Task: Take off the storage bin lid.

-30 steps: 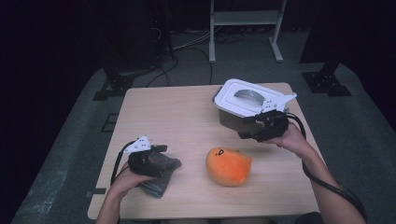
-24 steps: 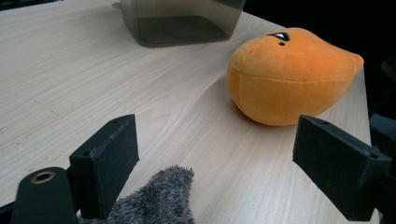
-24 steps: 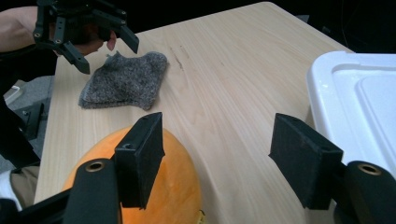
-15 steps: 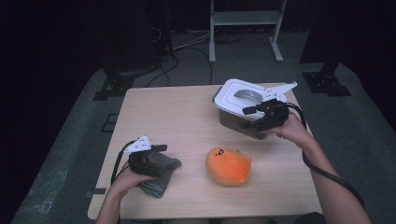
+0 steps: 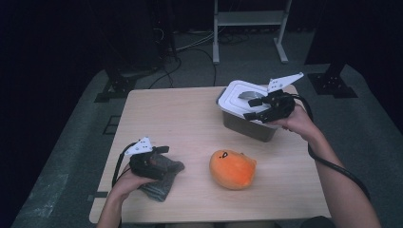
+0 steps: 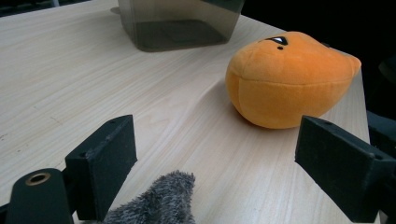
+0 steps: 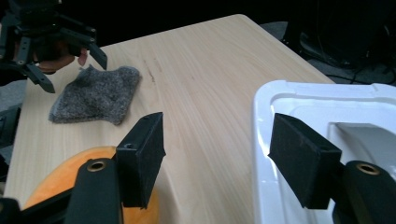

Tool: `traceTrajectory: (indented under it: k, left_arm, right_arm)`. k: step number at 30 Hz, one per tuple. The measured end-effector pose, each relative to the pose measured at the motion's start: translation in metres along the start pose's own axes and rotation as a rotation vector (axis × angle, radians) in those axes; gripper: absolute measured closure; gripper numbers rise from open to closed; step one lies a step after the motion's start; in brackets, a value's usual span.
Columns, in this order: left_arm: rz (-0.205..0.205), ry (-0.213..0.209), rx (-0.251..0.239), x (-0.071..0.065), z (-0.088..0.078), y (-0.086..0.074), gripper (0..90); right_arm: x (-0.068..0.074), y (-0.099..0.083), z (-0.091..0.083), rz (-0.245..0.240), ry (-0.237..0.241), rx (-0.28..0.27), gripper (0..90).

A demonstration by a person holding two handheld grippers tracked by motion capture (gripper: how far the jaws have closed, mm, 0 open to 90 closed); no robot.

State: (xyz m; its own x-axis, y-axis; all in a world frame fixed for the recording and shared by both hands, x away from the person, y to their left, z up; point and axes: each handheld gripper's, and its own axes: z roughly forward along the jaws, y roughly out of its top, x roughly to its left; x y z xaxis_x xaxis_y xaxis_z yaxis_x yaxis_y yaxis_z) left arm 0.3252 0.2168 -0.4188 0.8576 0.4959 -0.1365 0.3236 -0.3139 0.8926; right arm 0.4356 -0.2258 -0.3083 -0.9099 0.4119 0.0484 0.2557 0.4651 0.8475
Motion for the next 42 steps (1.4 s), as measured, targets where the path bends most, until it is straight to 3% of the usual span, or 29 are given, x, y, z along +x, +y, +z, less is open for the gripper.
traceTrajectory:
  k: [23,31,42]
  left_arm:
    - [0.014,0.027,-0.001,0.002,0.006,-0.001,7.9]
    - [0.029,0.024,0.003,0.001,0.003,-0.002,7.0]
    - [0.020,0.025,0.008,0.003,0.001,-0.005,6.9]
  right_arm:
    - [-0.040,0.009,-0.005,0.001,-0.071,0.019,31.3]
    - [-0.060,0.008,-0.001,0.012,-0.114,0.043,31.1]
    - [-0.084,-0.002,0.012,0.047,-0.151,0.069,31.2]
